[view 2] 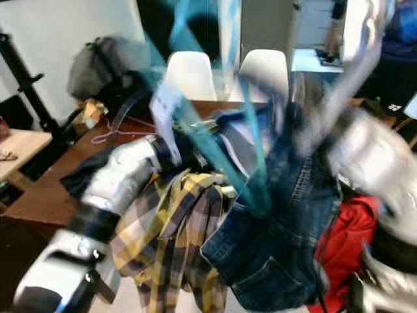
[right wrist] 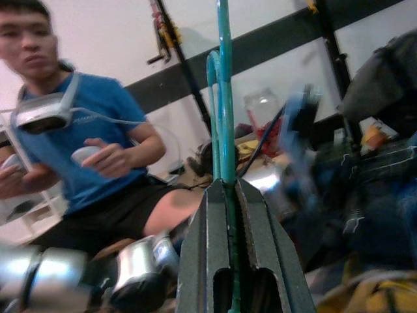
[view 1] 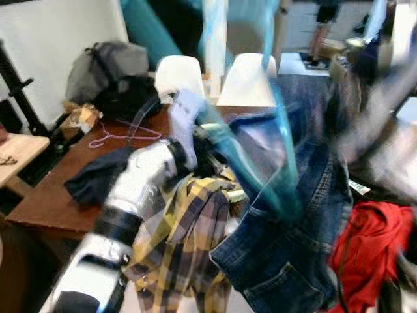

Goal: Hang hanger

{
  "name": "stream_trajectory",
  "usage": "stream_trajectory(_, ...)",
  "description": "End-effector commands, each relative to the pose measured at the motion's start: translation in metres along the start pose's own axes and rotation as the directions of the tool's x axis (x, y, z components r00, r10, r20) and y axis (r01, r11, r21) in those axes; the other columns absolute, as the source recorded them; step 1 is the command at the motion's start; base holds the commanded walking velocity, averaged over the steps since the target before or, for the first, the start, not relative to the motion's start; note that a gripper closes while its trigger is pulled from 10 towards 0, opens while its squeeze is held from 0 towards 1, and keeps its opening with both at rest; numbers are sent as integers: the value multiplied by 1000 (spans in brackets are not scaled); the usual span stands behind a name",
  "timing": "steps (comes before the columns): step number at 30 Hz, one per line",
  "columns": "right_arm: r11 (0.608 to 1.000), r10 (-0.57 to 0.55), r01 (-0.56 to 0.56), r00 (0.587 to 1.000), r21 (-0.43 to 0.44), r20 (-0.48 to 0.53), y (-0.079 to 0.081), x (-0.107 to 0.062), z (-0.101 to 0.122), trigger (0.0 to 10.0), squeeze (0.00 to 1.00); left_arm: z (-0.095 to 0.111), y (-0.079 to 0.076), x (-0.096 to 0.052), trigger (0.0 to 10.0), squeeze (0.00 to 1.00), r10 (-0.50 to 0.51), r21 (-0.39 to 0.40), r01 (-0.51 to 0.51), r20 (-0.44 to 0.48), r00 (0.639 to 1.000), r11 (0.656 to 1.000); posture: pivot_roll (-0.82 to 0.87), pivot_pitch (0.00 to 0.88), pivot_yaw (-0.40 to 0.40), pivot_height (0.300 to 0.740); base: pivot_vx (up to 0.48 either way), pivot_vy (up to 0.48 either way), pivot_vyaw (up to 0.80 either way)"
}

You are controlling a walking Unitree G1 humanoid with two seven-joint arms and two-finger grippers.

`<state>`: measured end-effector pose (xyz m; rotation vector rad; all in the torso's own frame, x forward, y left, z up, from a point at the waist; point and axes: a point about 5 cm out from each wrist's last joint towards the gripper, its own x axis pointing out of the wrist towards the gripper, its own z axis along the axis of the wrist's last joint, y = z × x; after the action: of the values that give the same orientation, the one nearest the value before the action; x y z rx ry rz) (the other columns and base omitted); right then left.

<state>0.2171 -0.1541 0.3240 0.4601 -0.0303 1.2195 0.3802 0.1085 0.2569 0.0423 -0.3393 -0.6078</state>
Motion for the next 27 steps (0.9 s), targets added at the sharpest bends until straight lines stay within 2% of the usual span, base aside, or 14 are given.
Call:
stream_trajectory(1, 997, 74, -73, 997, -17, 20, 11, -3, 0, 10000, 0, 9, 11, 5, 0, 0, 81, 18, -81, 34, 996, 997, -237, 0, 35, 740, 0, 0, 0)
stream_trajectory(10, 997, 46, -50, 996, 52, 80, 5, -9, -10, 10000, 0, 15, 29, 9, 0, 0, 208, 13, -209, 42, 977, 978, -246, 0, 42, 740, 0, 0, 0)
stream_trajectory(12, 988, -136, 104, 933, 112, 333, -21, -19, 13, 10000, 0, 24, 33, 16, 0, 0, 218, 7, -219, 65, 974, 976, -247, 0, 50, 740, 0, 0, 0)
stream_trajectory(13, 988, -136, 104, 933, 112, 333, -21, -19, 13, 10000, 0, 24, 33, 16, 0, 0, 218, 7, -219, 65, 974, 976, -247, 0, 50, 740, 0, 0, 0)
stream_trajectory(15, 917, -398, 306, 763, 257, 510, -56, -42, 30, 10000, 0, 37, 26, 29, 0, 0, 168, 9, -170, 106, 980, 985, -250, 0, 58, 740, 0, 0, 0)
stream_trajectory(16, 917, -398, 306, 763, 257, 510, -56, -42, 30, 10000, 0, 37, 26, 29, 0, 0, 168, 9, -170, 106, 980, 985, -250, 0, 58, 740, 0, 0, 0)
stream_trajectory(17, 882, -472, 365, 702, 299, 534, -66, -51, 32, 10000, 0, 41, 24, 34, 0, 0, 156, 9, -158, 118, 981, 987, -250, 0, 58, 740, 0, 0, 0)
stream_trajectory(18, 882, -472, 365, 702, 299, 534, -66, -51, 32, 10000, 0, 41, 24, 34, 0, 0, 156, 9, -158, 118, 981, 987, -250, 0, 58, 740, 0, 0, 0)
stream_trajectory(19, 813, -580, 469, 604, 344, 546, -78, -65, 31, 10000, 0, 42, 19, 39, 0, 0, 114, -6, -114, 119, 986, 993, -260, 0, 69, 740, 0, 0, 0)
stream_trajectory(21, 813, -580, 469, 604, 344, 546, -78, -65, 31, 10000, 0, 42, 19, 39, 0, 0, 114, -6, -114, 119, 986, 993, -260, 0, 69, 740, 0, 0, 0)
stream_trajectory(22, 755, -647, 544, 526, 367, 552, -85, -79, 28, 10000, 0, 42, 11, 45, 1412, 0, 54, -10, -53, 114, 992, 999, -263, 0, 73, 740, 0, 0, 0)
stream_trajectory(23, 755, -647, 544, 526, 367, 552, -85, -79, 28, 10000, 0, 42, 11, 45, 1412, 0, 54, -10, -53, 114, 992, 999, -263, 0, 73, 740, 0, 0, 0)
stream_trajectory(24, 693, -702, 611, 453, 382, 550, -89, -92, 25, 10000, 0, 39, -1, 50, 6039, 0, -12, -3, 12, 110, 994, 1000, -267, 0, 77, 740, 0, 0, -675)
stream_trajectory(27, 649, -734, 650, 397, 396, 551, -91, -101, 23, 10000, 0, 37, -10, 53, 6314, 0, -53, 3, 53, 105, 993, 999, -271, 0, 78, 740, 0, 0, -671)
